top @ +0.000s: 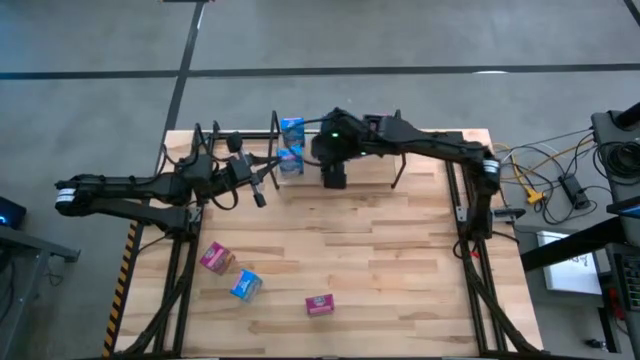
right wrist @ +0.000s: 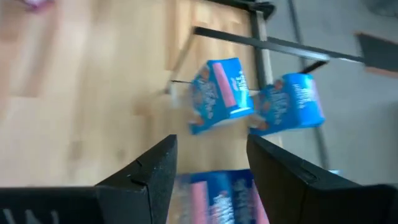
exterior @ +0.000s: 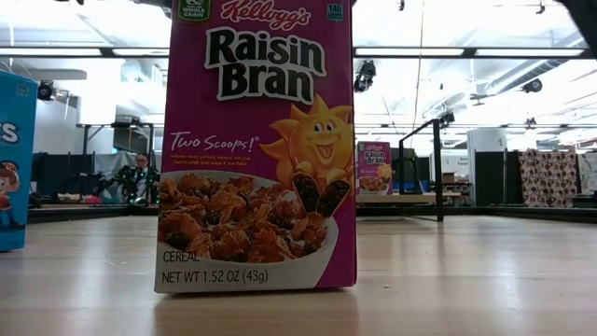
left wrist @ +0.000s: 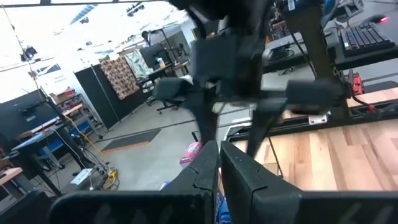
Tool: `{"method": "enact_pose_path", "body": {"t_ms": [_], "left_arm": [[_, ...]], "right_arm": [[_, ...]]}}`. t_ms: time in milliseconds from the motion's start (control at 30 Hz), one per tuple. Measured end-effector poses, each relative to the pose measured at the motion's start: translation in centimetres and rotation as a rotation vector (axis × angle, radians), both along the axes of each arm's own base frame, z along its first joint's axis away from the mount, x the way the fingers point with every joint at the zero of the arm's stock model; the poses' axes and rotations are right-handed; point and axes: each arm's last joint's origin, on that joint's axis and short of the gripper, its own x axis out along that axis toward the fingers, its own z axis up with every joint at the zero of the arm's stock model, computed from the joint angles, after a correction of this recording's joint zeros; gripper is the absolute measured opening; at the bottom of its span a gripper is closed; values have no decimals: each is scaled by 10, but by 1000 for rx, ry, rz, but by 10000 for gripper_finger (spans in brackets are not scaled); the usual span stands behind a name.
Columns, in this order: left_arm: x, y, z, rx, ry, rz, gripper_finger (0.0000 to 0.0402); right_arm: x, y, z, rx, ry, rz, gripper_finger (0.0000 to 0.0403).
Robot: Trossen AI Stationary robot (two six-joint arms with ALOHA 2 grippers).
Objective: Stack cereal on shelf
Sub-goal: Put the right blue cereal box on the shelf aligned with the other blue cereal box
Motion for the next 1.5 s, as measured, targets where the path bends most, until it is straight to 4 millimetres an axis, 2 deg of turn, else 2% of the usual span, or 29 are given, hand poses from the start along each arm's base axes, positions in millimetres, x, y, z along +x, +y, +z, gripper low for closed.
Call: {"method": "enact_pose_path", "body": {"t_ms": [167, 467, 667, 800, 933, 1133, 1333, 1500], "left_arm": [[0, 0, 0, -5, -4, -1, 0], [6, 0, -5, -11, 22, 0, 0], [21, 2, -17, -79, 40, 0, 0], [33, 2, -28, -120, 79, 3, 10], [44, 4, -29, -167, 137, 15, 44], [64, 11, -25, -218, 354, 104, 125], [80, 29, -22, -284, 606, 202, 202], [88, 50, -19, -319, 762, 274, 246]], "right_arm": [[-25, 16, 2, 52, -87, 44, 168], [-69, 40, -36, 29, -232, 92, 150], [-96, 48, -59, 57, -353, 188, 146], [-116, 53, -67, 40, -434, 223, 146], [-134, 56, -73, 27, -456, 228, 146], [-156, 60, -77, -15, -493, 249, 146], [-172, 63, -76, -47, -519, 278, 146], [-183, 65, -76, -64, -539, 299, 146]]}}
